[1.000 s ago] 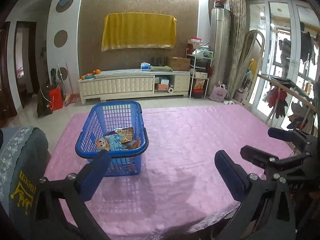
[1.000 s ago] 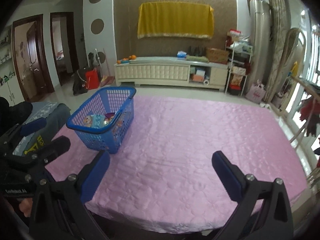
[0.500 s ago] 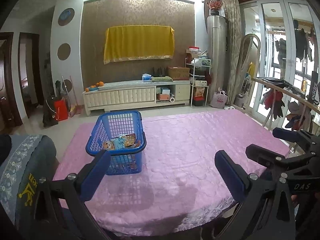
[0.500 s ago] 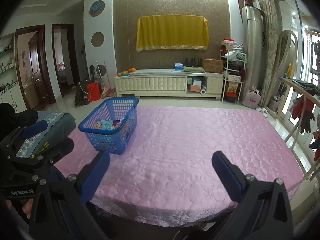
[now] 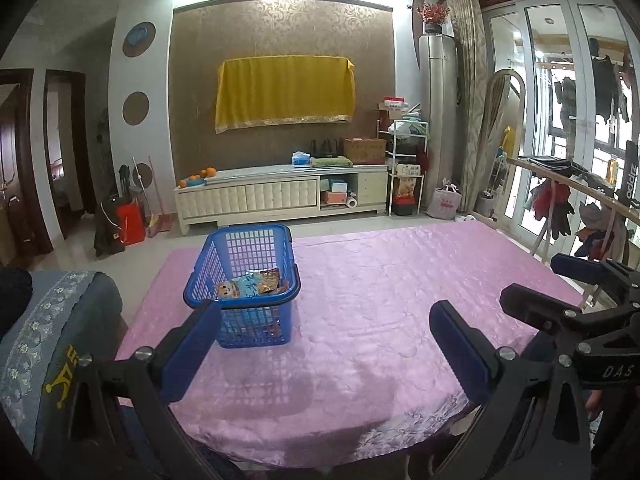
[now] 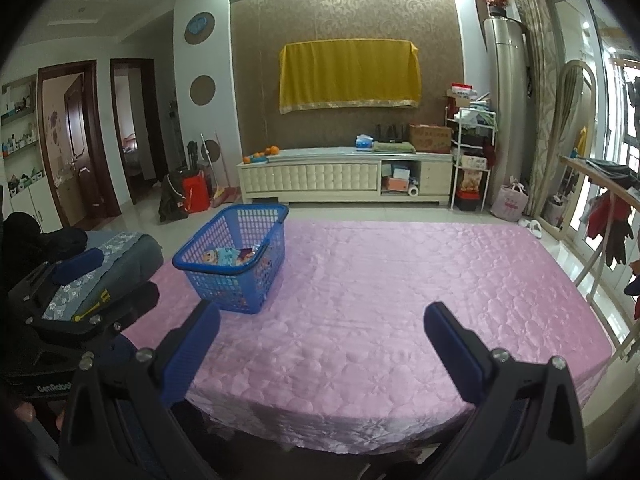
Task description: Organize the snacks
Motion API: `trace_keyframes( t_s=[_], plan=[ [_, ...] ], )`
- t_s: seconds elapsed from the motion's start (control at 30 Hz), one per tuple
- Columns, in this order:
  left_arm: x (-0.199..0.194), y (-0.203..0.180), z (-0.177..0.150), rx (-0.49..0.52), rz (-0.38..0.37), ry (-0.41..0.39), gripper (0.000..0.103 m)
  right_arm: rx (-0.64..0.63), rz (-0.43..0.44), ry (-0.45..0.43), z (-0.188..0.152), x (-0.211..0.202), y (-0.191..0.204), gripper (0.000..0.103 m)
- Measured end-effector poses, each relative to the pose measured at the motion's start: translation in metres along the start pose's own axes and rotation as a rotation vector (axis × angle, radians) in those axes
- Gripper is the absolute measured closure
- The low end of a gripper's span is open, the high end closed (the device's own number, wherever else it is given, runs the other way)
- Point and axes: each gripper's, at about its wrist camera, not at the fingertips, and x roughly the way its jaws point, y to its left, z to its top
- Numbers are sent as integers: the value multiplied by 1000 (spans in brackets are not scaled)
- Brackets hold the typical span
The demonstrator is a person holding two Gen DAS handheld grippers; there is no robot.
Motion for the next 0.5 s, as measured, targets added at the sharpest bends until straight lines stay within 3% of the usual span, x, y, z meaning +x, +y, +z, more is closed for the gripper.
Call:
trace_keyframes(
  t_s=[0.5],
  plan=[
    [-3,1,-4,-9,0,2,0,-20,0,-7,-1,-5,7,0]
  ],
)
